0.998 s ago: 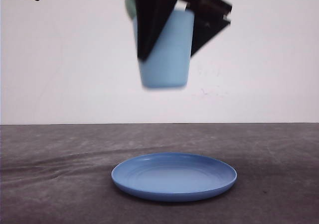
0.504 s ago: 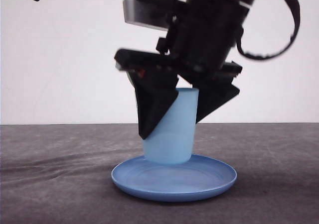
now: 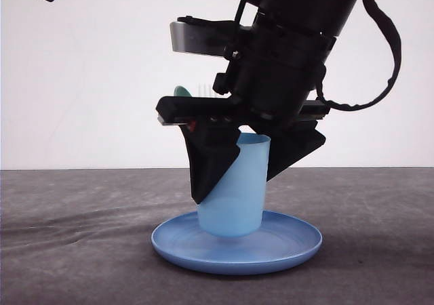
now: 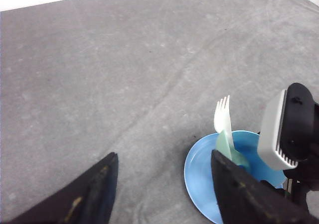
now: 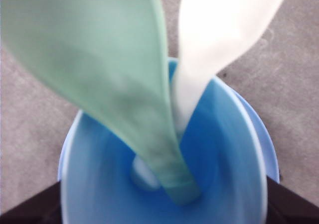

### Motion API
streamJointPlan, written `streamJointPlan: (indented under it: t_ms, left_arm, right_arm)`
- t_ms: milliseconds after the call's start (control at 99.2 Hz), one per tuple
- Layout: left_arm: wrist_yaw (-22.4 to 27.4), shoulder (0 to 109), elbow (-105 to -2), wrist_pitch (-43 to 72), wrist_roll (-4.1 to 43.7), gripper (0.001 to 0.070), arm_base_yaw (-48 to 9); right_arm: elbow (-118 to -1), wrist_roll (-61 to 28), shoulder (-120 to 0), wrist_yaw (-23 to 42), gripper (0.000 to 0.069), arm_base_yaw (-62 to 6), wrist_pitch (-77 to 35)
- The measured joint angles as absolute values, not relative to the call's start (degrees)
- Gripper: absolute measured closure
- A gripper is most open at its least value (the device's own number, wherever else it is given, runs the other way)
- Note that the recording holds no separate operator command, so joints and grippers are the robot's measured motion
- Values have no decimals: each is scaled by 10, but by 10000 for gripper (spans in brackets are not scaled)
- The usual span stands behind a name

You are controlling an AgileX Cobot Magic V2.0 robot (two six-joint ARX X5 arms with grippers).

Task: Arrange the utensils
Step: 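Lower the cup onto the plate centre and open the right gripper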

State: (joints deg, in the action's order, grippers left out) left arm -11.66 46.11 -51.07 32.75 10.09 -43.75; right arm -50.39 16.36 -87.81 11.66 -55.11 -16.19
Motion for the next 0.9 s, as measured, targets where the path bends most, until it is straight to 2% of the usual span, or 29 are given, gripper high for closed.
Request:
streamJointPlan:
  t_ms: [454, 504, 605, 655, 898]
  left_arm:
    - [-117, 461, -511, 328, 101, 355, -437]
    - [-117, 461, -511, 329, 101, 355, -437]
    - [-117, 461, -511, 331, 101, 355, -437]
    - [-117, 461, -511, 332, 101, 355, -437]
    - [-117, 461, -511, 337, 101, 355, -437]
  right_arm:
    - [-504, 168, -896, 117, 285, -551, -156]
    - [-504, 168, -896, 117, 258, -551, -156]
    - [-504, 168, -897, 117, 136, -551, -156]
    - [-504, 168, -897, 117, 97, -551, -156]
    - [-505, 168, -881, 116, 62, -551, -205]
